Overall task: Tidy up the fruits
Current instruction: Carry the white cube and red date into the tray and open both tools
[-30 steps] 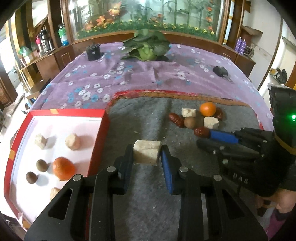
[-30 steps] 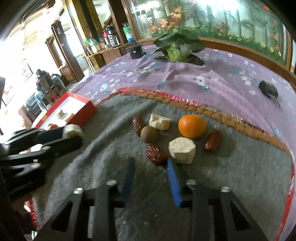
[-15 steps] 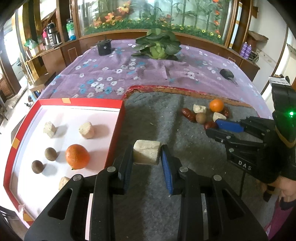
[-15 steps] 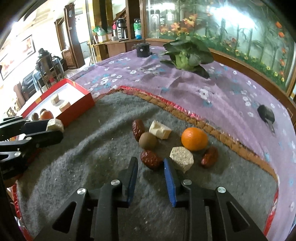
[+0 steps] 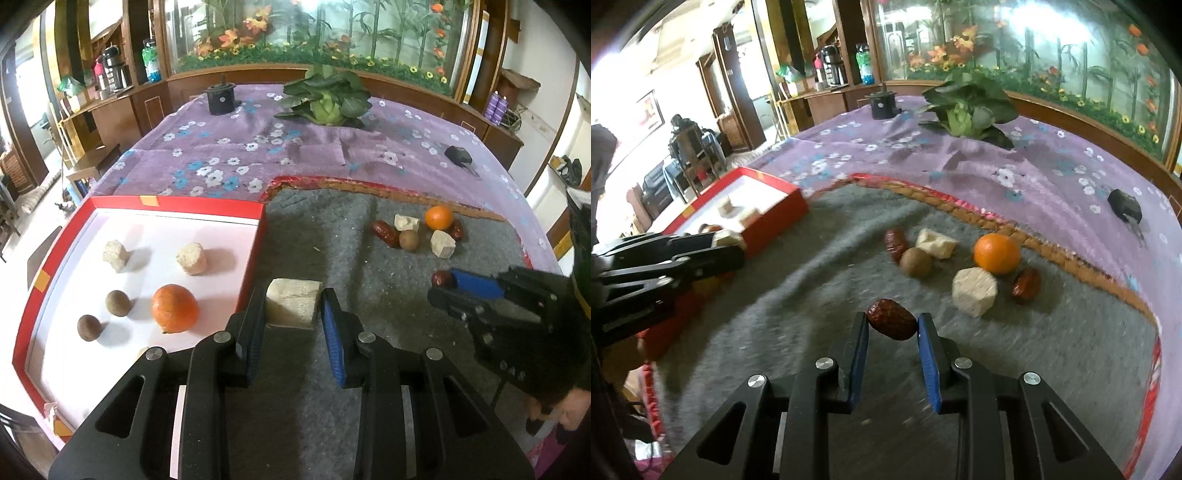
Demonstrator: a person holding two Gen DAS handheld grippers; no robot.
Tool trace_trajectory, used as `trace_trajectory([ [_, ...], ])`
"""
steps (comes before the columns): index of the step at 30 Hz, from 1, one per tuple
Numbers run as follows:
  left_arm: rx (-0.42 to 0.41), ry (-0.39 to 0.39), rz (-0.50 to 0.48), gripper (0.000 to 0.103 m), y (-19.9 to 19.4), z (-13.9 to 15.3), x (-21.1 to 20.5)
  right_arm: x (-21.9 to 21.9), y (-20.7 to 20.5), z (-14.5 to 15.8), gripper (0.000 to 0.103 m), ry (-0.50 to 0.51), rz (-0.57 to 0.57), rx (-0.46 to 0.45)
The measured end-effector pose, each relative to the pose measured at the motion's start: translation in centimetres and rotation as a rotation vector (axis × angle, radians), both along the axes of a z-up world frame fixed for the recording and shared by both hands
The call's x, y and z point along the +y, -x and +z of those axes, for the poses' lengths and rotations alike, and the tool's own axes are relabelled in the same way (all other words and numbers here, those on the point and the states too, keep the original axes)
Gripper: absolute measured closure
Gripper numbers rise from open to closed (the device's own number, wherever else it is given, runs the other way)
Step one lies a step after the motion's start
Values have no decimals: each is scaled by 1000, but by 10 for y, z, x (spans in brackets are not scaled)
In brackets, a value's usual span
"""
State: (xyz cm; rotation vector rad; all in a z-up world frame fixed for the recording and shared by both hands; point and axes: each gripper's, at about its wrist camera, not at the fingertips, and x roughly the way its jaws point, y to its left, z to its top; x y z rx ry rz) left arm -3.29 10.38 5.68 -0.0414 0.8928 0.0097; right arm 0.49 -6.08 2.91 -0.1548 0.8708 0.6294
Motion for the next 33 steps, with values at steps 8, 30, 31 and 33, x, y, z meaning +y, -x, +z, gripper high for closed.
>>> trace_trajectory([
  [8, -30, -29, 44, 74, 18, 10, 18, 27, 31, 15, 77, -39, 43, -22],
  [30, -23, -43, 251, 74, 51, 0, 115, 118, 60, 32, 77, -43, 227, -40],
  [31, -22, -40, 258, 74, 52, 0, 118, 122, 60, 33, 77, -42, 235, -41],
  [33, -21, -34, 275, 74, 53, 0, 127, 128, 60, 33, 77, -52, 248, -34],
])
